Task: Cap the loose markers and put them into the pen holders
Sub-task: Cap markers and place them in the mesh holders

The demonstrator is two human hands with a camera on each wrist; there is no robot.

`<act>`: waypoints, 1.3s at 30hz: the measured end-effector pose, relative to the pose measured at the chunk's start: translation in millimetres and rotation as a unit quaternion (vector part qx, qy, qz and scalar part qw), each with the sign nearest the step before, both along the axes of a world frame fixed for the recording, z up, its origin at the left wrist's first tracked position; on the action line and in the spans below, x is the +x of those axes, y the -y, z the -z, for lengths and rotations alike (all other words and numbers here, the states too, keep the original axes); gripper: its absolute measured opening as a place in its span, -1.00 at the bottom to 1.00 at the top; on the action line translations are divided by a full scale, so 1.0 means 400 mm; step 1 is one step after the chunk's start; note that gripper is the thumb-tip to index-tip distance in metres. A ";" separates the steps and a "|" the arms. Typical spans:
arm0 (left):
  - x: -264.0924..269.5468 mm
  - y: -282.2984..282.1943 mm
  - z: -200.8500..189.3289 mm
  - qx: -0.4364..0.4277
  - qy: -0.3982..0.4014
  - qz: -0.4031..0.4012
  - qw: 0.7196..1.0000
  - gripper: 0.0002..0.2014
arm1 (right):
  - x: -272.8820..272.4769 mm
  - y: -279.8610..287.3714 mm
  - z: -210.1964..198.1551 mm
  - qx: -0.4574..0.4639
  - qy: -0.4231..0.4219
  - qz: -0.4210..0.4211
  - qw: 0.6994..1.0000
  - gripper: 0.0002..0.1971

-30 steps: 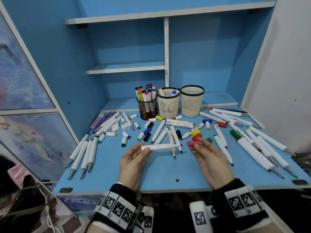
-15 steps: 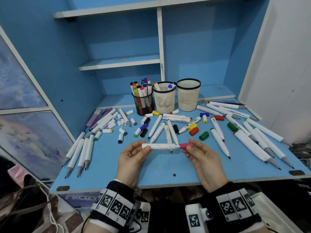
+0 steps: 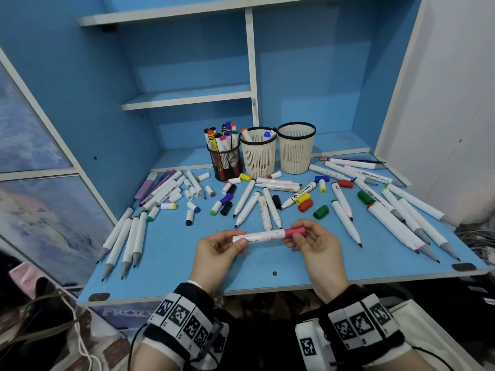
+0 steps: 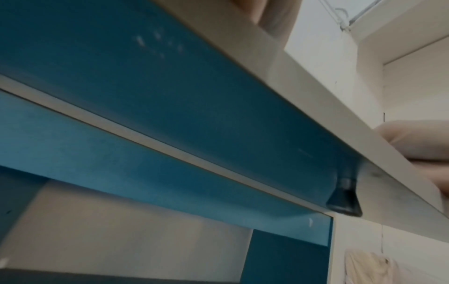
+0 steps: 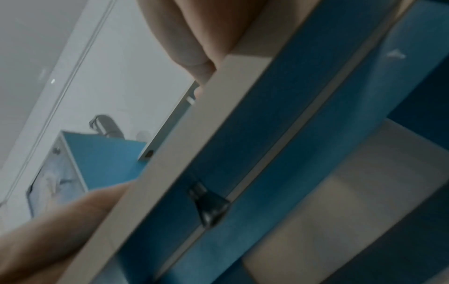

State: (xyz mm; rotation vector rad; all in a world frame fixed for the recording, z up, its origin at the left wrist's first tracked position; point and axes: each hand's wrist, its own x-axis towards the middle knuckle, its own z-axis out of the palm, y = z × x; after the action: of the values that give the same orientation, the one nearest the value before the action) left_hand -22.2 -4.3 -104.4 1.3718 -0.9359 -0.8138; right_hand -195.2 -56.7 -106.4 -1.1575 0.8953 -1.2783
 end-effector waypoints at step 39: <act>0.133 0.292 -0.265 0.181 0.363 0.086 0.910 -0.90 | 0.044 0.178 -0.307 -0.115 -0.175 -0.088 0.974 -0.81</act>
State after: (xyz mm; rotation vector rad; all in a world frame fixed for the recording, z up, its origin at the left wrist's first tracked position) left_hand 31.2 -121.0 1.6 2.0018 -1.5504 -0.6208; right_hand -177.4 -127.8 16.2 -1.6465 0.8886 -1.0686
